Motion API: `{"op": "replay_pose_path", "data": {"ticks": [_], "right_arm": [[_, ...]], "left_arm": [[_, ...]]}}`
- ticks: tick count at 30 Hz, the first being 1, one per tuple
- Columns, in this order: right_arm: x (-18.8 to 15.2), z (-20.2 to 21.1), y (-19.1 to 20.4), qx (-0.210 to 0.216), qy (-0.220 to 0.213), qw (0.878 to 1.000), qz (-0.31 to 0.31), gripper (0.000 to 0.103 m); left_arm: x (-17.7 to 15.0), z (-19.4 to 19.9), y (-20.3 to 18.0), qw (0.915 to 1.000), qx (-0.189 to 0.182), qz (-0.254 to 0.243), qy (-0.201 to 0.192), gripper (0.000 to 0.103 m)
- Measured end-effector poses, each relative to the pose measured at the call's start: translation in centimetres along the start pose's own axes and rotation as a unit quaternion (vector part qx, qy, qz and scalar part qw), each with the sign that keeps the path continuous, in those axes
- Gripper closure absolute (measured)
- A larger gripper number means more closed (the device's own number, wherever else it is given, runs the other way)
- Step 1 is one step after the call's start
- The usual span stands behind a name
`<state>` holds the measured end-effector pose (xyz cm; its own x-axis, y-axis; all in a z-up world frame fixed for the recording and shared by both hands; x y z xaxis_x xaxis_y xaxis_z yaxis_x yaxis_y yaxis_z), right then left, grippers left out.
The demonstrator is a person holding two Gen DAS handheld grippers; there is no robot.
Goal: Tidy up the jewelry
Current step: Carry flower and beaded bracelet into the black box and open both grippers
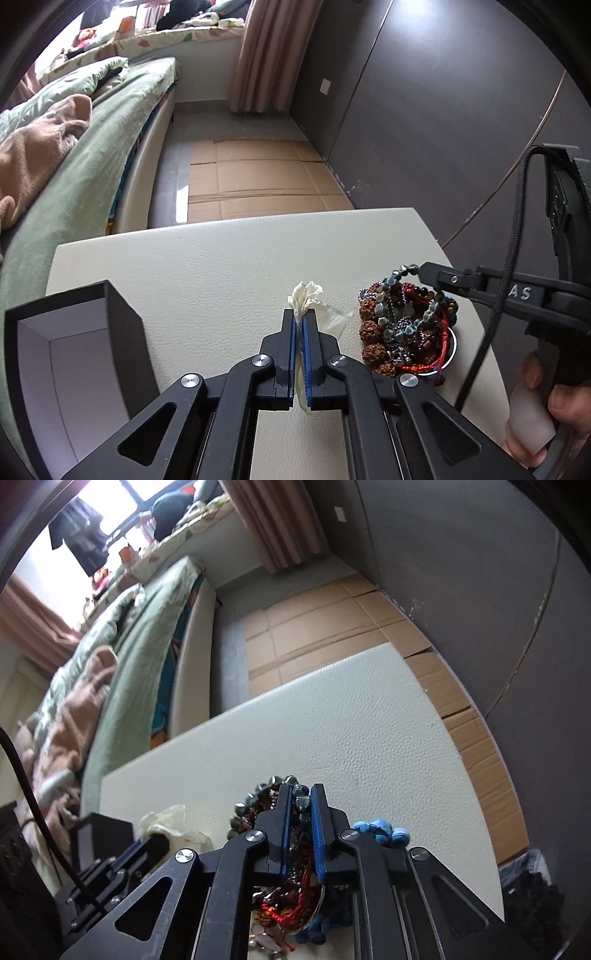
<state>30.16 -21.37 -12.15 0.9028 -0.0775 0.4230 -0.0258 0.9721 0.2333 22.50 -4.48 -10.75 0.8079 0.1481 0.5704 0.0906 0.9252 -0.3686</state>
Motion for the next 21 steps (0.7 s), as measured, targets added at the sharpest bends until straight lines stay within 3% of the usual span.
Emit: {"op": "replay_pose_path", "data": {"ticks": [11,21], "right_arm": [[-1.0,4.5,-0.8,0.061,-0.045,0.996,-0.041,0.091],[-2.9,8.1,2.2,0.133,-0.078,0.988,-0.029,0.091]], "left_arm": [[-0.5,4.5,0.5,0.9990,-0.011,0.013,-0.040,0.100],[-0.6,9.5,3.3,0.9957,-0.007,0.043,-0.082,0.100]]}}
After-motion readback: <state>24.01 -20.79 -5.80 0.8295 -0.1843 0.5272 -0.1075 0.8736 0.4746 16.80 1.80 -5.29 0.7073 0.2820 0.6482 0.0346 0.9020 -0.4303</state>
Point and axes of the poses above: each gripper's, at about its wrist camera, not at the fingertips, and z roughly against the way its jaws point, y to its left, x to its top, the point moved 2 cm from there along -z, roughly the way its jaws point, and after that the axes turned 9 degrees about -x, right-handed, at the moved point
